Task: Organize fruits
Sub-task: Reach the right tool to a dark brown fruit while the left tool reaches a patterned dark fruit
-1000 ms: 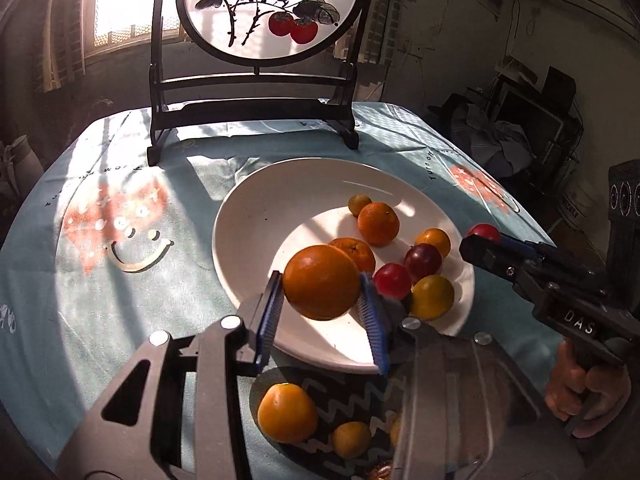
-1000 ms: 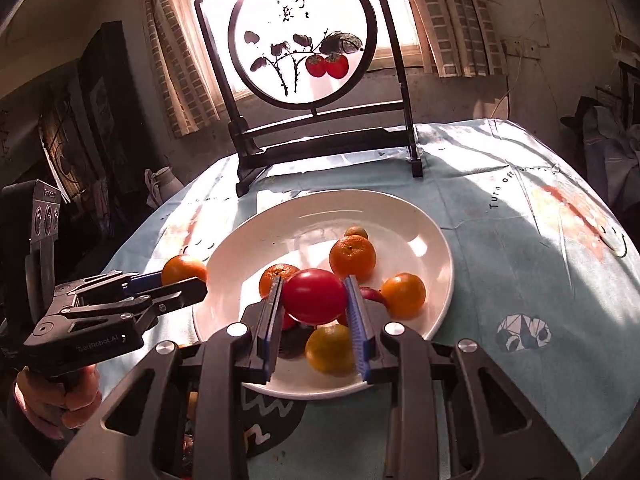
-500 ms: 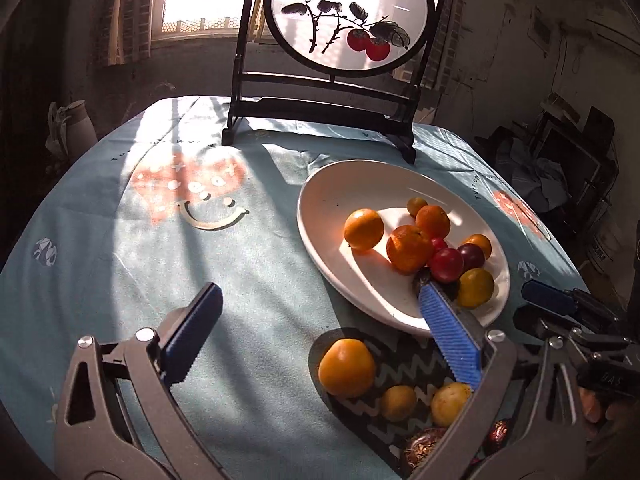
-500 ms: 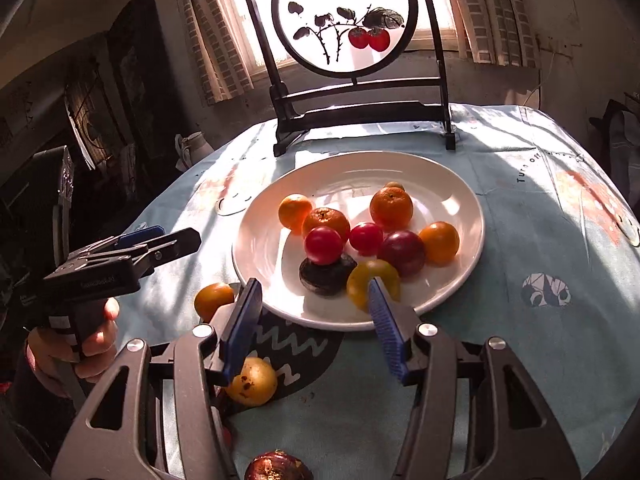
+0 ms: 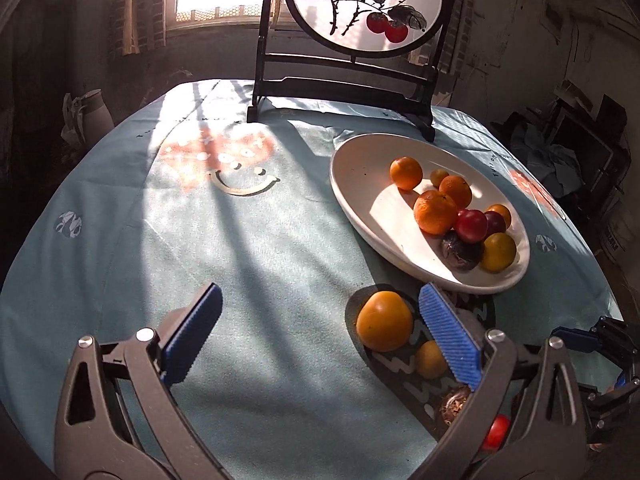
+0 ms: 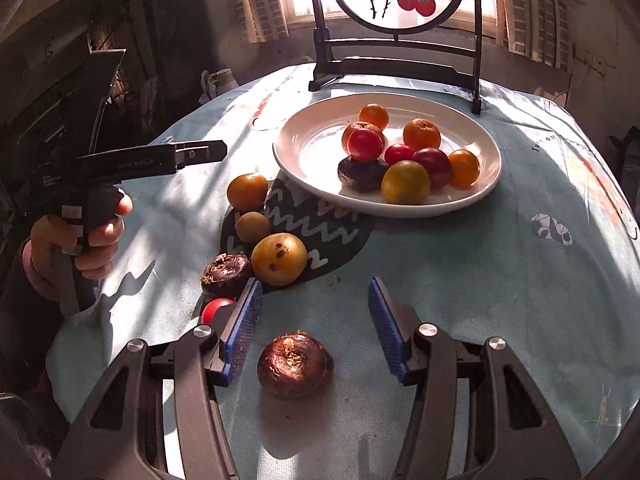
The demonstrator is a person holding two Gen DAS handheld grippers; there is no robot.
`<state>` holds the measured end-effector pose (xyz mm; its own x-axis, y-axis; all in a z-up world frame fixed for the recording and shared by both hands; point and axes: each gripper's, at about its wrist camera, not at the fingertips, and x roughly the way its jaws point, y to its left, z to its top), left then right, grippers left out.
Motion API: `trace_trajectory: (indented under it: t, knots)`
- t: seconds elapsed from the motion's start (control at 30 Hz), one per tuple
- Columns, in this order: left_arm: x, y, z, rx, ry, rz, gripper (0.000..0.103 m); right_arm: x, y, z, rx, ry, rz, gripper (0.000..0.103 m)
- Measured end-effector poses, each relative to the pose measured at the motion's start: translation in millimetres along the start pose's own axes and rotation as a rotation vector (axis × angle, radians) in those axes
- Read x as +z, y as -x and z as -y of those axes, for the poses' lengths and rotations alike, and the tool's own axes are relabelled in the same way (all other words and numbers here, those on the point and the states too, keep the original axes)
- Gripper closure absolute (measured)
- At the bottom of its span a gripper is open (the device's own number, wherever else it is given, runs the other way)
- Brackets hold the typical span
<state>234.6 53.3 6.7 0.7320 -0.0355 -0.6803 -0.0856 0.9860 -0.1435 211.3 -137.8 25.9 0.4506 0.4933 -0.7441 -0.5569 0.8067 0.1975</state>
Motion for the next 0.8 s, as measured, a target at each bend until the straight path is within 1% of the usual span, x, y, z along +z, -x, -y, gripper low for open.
trace_trajectory:
  t: [0.1, 0.2, 0.4, 0.67, 0.8]
  knots:
    - [-1, 0, -1, -0.003, 0.007, -0.007, 0.002, -11, -2, -2, 0.031, -0.001, -0.046, 0.047]
    - [-3, -1, 0, 0.009, -0.004, -0.009, 0.002, -17, -4, -6, 0.032, 0.018, -0.073, 0.047]
    - [-5, -2, 1, 0.021, -0.017, -0.015, 0.002, -21, -5, -9, 0.040, 0.031, -0.091, 0.047]
    - [-6, -2, 0, 0.028, -0.017, -0.020, 0.002, -26, -13, -14, 0.025, 0.064, -0.134, 0.047]
    - [-6, -2, 0, 0.030, -0.017, -0.020, 0.002, -27, -11, -14, 0.027, 0.066, -0.130, 0.047]
